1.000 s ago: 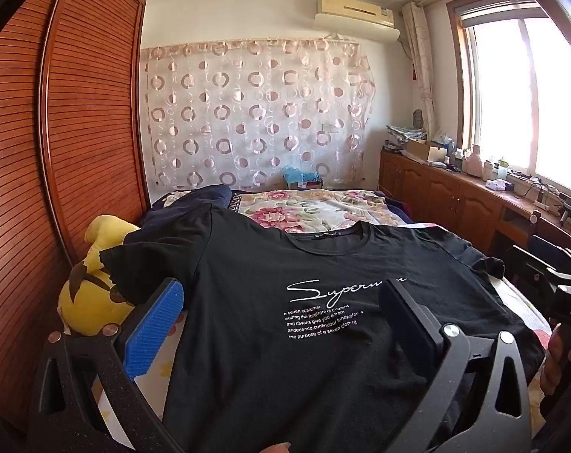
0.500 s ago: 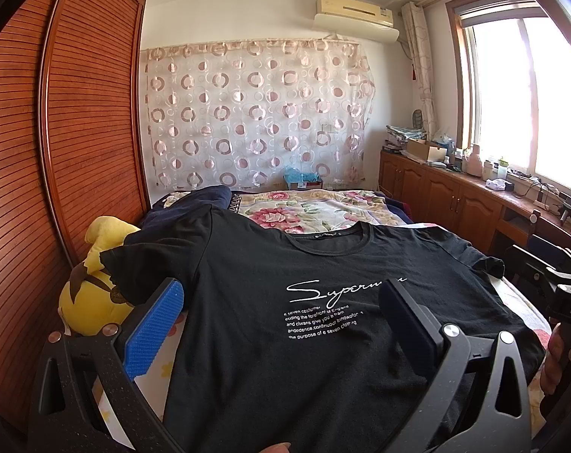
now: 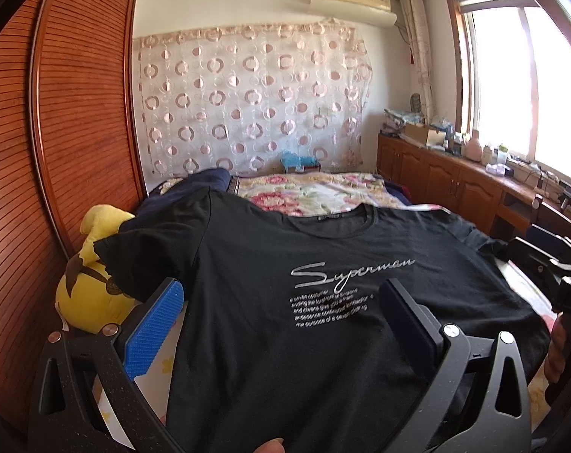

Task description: Fold small clothes

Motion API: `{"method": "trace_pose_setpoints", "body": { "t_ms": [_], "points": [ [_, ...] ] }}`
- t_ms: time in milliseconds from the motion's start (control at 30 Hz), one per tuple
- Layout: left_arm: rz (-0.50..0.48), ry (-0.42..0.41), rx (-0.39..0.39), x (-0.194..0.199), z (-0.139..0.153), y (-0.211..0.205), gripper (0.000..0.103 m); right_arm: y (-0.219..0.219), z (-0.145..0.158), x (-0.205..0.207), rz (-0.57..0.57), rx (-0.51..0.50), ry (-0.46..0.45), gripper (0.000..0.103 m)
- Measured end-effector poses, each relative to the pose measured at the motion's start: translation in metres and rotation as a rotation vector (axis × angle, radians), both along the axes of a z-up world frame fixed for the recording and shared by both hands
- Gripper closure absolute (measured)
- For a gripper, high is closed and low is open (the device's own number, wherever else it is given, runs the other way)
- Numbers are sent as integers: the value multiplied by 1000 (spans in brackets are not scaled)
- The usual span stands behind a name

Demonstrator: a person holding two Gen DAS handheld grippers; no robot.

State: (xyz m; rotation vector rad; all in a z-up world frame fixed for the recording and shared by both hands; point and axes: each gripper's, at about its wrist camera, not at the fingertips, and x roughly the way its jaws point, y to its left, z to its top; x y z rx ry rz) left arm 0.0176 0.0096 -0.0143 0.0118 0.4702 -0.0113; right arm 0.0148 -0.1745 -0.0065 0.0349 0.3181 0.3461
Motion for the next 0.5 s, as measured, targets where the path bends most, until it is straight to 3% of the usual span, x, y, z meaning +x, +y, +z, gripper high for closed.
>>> {"method": "trace_pose_setpoints", "body": {
  "t_ms": [200,500],
  "points": [
    [-6,36,6,17,-14,17,0,11,-9,33,36,-28,58,0],
    [22,77,-5,46,-30,63,1,33,3,81,118,-81,100,0]
  ]
}}
